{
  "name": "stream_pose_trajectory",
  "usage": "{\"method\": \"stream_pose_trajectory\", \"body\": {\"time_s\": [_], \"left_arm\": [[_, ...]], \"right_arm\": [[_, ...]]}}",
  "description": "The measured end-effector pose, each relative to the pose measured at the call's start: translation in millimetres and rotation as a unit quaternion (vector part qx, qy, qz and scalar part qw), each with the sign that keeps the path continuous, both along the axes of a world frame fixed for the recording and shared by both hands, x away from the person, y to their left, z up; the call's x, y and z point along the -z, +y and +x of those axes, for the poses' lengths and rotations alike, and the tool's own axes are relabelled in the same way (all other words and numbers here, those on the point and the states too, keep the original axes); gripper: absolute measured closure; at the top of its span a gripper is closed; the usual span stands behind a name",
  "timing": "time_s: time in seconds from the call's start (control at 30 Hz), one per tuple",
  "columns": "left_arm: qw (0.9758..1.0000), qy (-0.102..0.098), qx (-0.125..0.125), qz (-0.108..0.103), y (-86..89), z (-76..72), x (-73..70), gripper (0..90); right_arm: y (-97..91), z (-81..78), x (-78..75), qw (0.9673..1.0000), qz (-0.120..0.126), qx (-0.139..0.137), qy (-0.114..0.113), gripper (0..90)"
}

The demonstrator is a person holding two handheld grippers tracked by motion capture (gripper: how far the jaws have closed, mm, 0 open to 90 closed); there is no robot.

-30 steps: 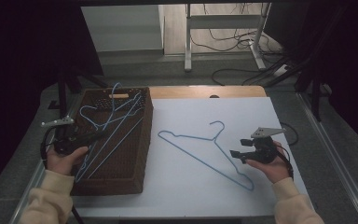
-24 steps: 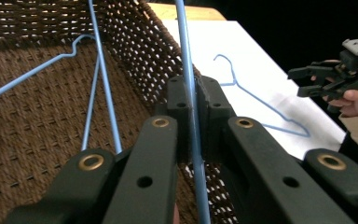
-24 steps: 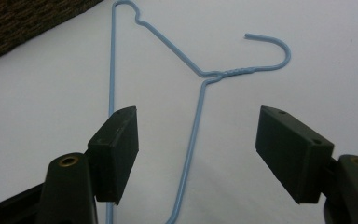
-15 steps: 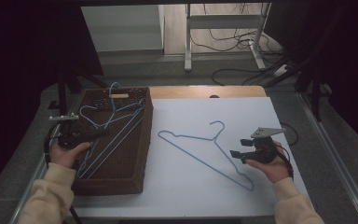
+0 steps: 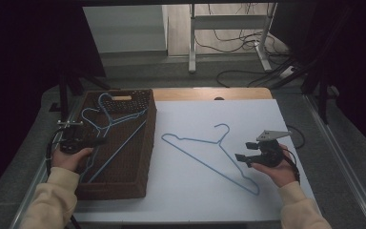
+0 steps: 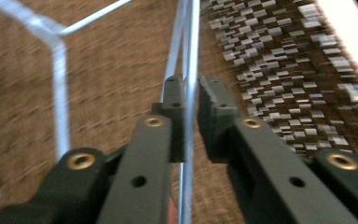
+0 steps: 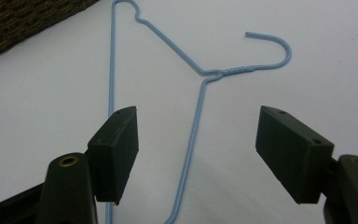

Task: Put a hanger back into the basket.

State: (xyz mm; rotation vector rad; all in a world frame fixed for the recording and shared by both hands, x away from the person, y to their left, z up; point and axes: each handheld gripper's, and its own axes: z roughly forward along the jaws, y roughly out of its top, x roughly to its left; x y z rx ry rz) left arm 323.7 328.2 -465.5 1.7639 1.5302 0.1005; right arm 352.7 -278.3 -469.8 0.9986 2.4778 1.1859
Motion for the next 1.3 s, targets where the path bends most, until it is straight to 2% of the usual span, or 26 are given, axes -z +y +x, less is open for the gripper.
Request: {"method": "stream_pose_trajectory", "body": {"time_s": [0.03, 0.07, 0.1, 0.17, 0.2, 0.23, 0.27, 0.3, 0.37, 0.53, 0.6, 0.73, 0.87, 1.0, 1.17, 1.3], "left_arm": [[0.9999, -0.002, -0.007, 0.008, 0.3, -0.3, 0.1, 75.0], [0.9998, -0.014, -0.008, 0.014, -0.8, -1.7, -2.7, 68.9], [0.9998, -0.014, -0.008, 0.014, -0.8, -1.7, -2.7, 66.5], [0.9989, -0.031, -0.006, 0.034, -5.1, -4.0, -7.4, 63.1], [0.9984, -0.041, -0.001, 0.038, -8.1, -5.9, -10.6, 56.3], [0.9981, -0.048, 0.001, 0.04, -9.8, -7.2, -12.8, 56.3], [0.9975, -0.057, 0.002, 0.041, -12.3, -9.2, -16.1, 49.9], [0.9965, -0.071, 0.008, 0.044, -15.5, -12.1, -20.7, 49.9], [0.9949, -0.091, 0.022, 0.038, -20.9, -16.5, -27.3, 44.9], [0.9907, -0.118, 0.057, 0.039, -38.9, -25.4, -38.3, 31.9], [0.989, -0.127, 0.066, 0.039, -45.3, -30.0, -41.9, 31.1], [0.9855, -0.147, 0.081, 0.022, -57.3, -41.1, -49.6, 30.2], [0.9826, -0.153, 0.104, 0.012, -72.9, -51.1, -55.5, 30.0], [0.9807, -0.152, 0.122, 0.016, -85.5, -55.9, -56.5, 29.3], [0.9807, -0.145, 0.13, 0.019, -97.8, -62.0, -49.2, 28.8], [0.9797, -0.142, 0.139, 0.027, -106.1, -65.7, -44.3, 28.7]], "right_arm": [[0.0, 0.0, 0.0, 1.0, 0.0, 0.0, 0.0, 29.9], [0.1, 0.1, 0.1, 1.0, 0.0, 0.0, 0.0, 29.9], [0.1, 0.1, 0.1, 1.0, 0.0, 0.0, 0.0, 29.9], [0.3, 0.2, 0.2, 1.0, -0.001, 0.0, 0.001, 29.9], [0.6, 0.2, 0.2, 1.0, -0.001, 0.0, 0.001, 29.9], [0.6, 0.2, 0.2, 1.0, -0.001, 0.0, 0.001, 29.9], [0.9, 0.1, 0.3, 1.0, -0.002, 0.0, 0.001, 29.9], [0.9, 0.1, 0.3, 1.0, -0.002, 0.0, 0.001, 29.9], [0.9, 0.1, 0.3, 1.0, -0.003, -0.002, 0.001, 29.8], [2.1, 0.7, 1.2, 1.0, -0.005, -0.002, 0.004, 29.5], [2.3, 0.6, 1.1, 1.0, -0.005, -0.003, 0.003, 29.5], [2.8, 0.0, 0.4, 1.0, -0.003, -0.003, 0.002, 29.4], [3.8, 0.0, 0.4, 1.0, -0.005, -0.005, 0.003, 29.3], [5.1, -0.4, -0.4, 0.9999, -0.008, -0.007, 0.0, 29.2], [8.0, -2.3, -1.7, 0.9999, -0.01, -0.005, -0.001, 27.7], [11.6, -3.9, -2.8, 0.9999, -0.012, -0.01, -0.005, 27.4]]}}
